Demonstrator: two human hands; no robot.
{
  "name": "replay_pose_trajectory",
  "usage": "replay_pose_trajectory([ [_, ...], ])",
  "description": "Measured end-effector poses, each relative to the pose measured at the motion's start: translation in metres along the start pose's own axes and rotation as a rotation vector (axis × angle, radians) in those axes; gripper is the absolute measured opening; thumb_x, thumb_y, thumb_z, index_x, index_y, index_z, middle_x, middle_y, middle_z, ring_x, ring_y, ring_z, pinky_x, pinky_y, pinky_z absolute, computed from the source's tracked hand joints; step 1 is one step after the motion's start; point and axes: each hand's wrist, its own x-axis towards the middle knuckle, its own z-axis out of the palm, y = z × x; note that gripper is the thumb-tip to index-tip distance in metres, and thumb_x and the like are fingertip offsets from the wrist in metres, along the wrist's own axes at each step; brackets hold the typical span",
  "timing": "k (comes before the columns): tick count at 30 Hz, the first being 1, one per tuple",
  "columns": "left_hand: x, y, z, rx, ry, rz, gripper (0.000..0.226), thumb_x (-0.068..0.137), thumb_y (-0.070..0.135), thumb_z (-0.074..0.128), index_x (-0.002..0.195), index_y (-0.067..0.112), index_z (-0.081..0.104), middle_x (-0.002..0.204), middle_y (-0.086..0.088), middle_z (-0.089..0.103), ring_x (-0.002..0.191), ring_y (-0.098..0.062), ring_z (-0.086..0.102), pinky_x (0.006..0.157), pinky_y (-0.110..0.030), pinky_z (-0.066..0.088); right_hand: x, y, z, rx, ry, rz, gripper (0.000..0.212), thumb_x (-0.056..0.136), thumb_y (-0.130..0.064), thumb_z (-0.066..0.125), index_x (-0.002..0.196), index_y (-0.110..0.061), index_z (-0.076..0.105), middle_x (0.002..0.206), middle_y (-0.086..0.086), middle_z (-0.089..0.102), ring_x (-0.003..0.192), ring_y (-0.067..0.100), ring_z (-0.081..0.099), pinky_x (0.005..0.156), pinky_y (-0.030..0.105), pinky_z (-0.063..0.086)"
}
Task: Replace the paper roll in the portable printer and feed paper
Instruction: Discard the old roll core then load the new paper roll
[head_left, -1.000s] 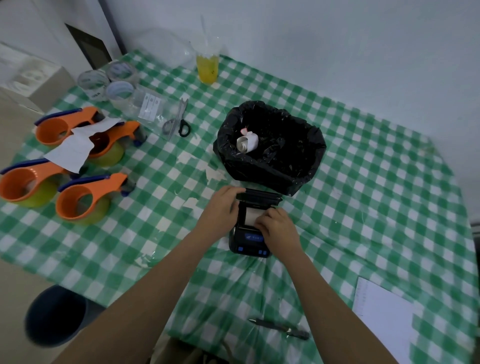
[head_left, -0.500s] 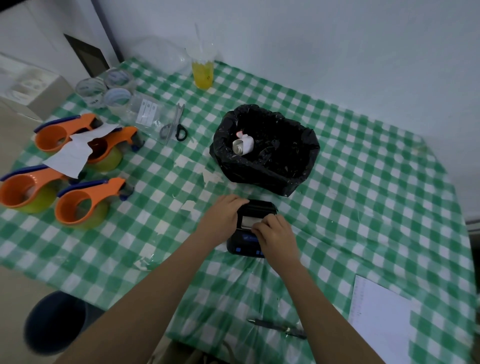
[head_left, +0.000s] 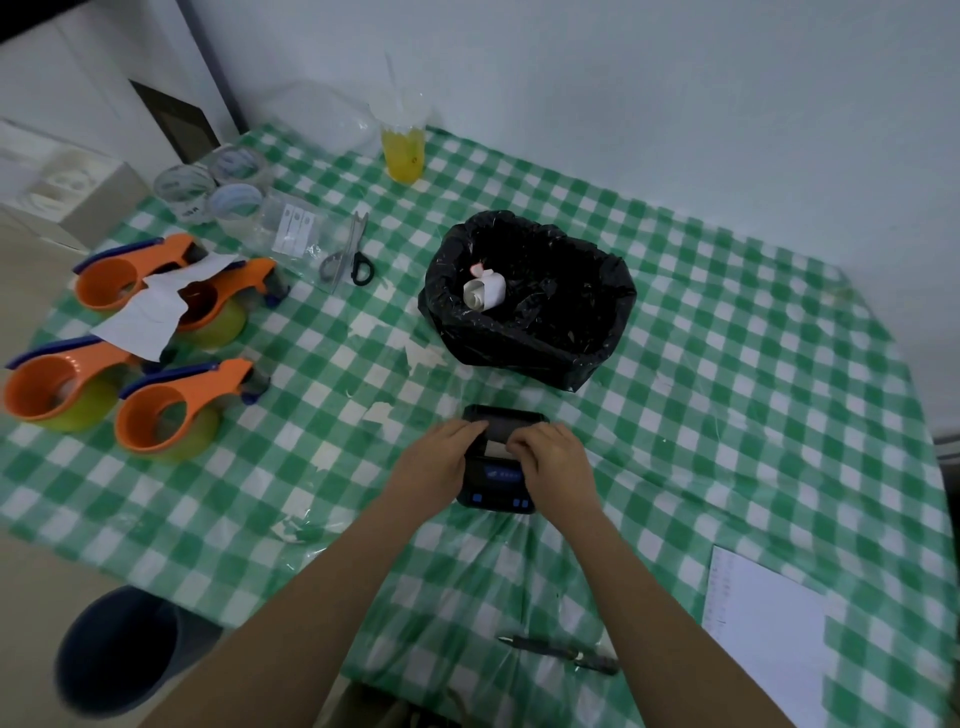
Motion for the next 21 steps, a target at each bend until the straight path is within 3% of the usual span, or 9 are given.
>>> replay_pose_trajectory([
  [6,0.003,0.005,-0.001,0.156,0.022,-0.005,0.061,0.085,0.004,0.047,0.142,0.012,0.028,0.126,-0.011,0.059,0.112,-0.032,0.052,0.089,-0.041,0.045,0.014,-0.002,-0.006,0.089,-0.047,0.151,0.014,0.089,-0.016,0.056,0.094,-0.010,0.068,0.097,0.008,0.063,0.094,0.024,0.050,0.082,0.024,0.036],
  [8,0.004,0.005,-0.004,0.206,0.041,0.036,0.062,0.079,0.004,0.057,0.137,0.011,0.039,0.112,-0.011,0.067,0.100,-0.033,0.060,0.077,-0.042,0.050,0.009,0.001,-0.008,0.067,0.006,0.172,0.019,0.090,-0.015,0.054,0.100,-0.008,0.068,0.100,0.009,0.064,0.096,0.025,0.053,0.085,0.029,0.043],
  [10,0.003,0.001,-0.003,0.285,0.062,0.110,0.067,0.062,0.006,0.073,0.127,0.009,0.053,0.090,-0.007,0.074,0.079,-0.028,0.067,0.059,-0.033,0.053,-0.003,0.006,-0.008,-0.069,0.027,0.082,0.026,0.088,-0.014,0.047,0.102,-0.006,0.068,0.104,0.009,0.068,0.098,0.029,0.059,0.084,0.041,0.052],
  [12,0.001,0.000,-0.002,0.388,0.068,0.144,0.071,0.049,0.013,0.082,0.117,0.011,0.060,0.077,0.000,0.073,0.068,-0.020,0.068,0.052,-0.024,0.052,-0.017,0.009,-0.009,-0.226,-0.091,0.003,0.039,0.081,-0.018,0.039,0.108,-0.009,0.067,0.115,0.006,0.069,0.108,0.031,0.062,0.086,0.043,0.056],
  [15,0.001,0.000,-0.001,0.452,0.079,0.194,0.072,0.046,0.019,0.083,0.115,0.012,0.063,0.073,0.004,0.072,0.066,-0.016,0.067,0.053,-0.021,0.052,-0.032,0.015,-0.007,-0.307,-0.205,-0.018,0.054,0.076,-0.019,0.033,0.124,-0.013,0.058,0.132,0.002,0.060,0.123,0.031,0.053,0.096,0.048,0.048],
  [19,0.001,-0.002,-0.001,0.517,0.109,0.246,0.072,0.049,0.016,0.082,0.118,0.012,0.061,0.073,0.005,0.072,0.067,-0.015,0.068,0.060,-0.022,0.054,-0.025,0.019,-0.018,-0.343,-0.234,-0.060,0.057,0.075,-0.020,0.031,0.124,-0.013,0.059,0.130,0.004,0.062,0.124,0.037,0.052,0.100,0.058,0.042],
  [21,0.001,-0.004,-0.001,0.537,0.111,0.267,0.073,0.050,0.015,0.080,0.119,0.011,0.060,0.074,0.005,0.072,0.069,-0.015,0.068,0.063,-0.022,0.054,-0.019,0.017,-0.024,-0.399,-0.300,-0.085,0.056,0.079,-0.020,0.031,0.131,-0.013,0.052,0.138,0.004,0.055,0.133,0.039,0.040,0.110,0.055,0.024],
])
